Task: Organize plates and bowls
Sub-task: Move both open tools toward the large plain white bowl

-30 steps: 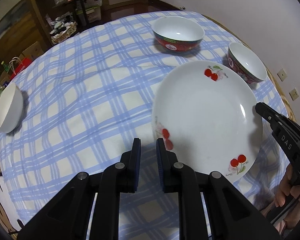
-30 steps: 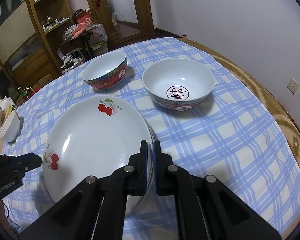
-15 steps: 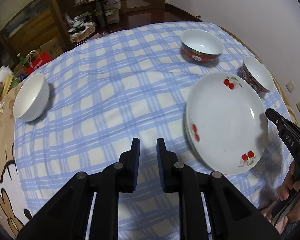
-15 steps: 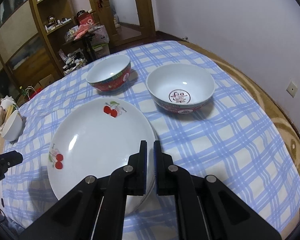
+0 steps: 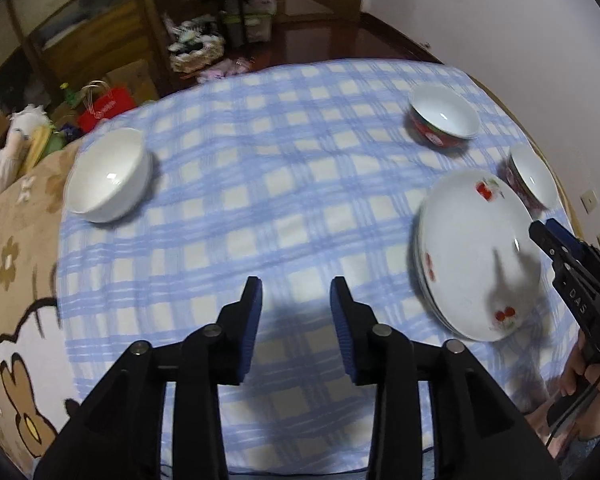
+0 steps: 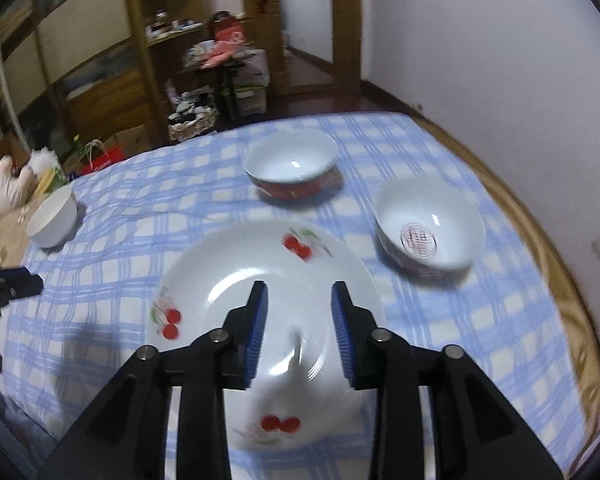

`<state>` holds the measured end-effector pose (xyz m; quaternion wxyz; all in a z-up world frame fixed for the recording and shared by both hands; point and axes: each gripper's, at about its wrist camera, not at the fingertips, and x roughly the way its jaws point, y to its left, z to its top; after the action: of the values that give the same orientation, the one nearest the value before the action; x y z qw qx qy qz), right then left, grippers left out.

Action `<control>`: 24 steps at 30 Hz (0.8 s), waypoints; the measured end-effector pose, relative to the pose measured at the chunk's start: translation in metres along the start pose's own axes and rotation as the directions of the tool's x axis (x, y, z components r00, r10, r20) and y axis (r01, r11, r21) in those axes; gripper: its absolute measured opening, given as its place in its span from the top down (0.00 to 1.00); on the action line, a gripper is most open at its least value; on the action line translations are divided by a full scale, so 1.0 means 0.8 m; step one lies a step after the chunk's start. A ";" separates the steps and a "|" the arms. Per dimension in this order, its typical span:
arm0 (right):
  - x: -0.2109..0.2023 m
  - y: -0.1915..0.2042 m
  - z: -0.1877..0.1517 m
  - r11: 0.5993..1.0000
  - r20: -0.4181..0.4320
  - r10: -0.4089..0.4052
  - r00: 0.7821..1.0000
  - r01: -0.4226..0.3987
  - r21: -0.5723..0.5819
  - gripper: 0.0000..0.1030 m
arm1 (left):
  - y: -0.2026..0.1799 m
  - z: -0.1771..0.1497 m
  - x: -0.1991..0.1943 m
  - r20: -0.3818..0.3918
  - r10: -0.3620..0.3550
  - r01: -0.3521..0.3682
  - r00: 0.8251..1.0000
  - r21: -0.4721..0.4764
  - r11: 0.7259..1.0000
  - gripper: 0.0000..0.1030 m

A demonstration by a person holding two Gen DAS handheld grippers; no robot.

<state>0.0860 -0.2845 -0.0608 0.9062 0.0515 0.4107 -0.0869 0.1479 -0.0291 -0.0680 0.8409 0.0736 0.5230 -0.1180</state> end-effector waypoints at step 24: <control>0.008 0.176 0.126 0.968 0.077 0.240 0.968 -0.233 -0.098 0.01 | 0.159 0.070 -0.059 0.113 0.221 -0.202 0.969 -0.161 0.966 0.13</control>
<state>0.1925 -0.1636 0.0042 0.9286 0.0562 0.3648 0.0379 0.2112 0.0849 -0.0005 0.8840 0.0584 0.4638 0.0072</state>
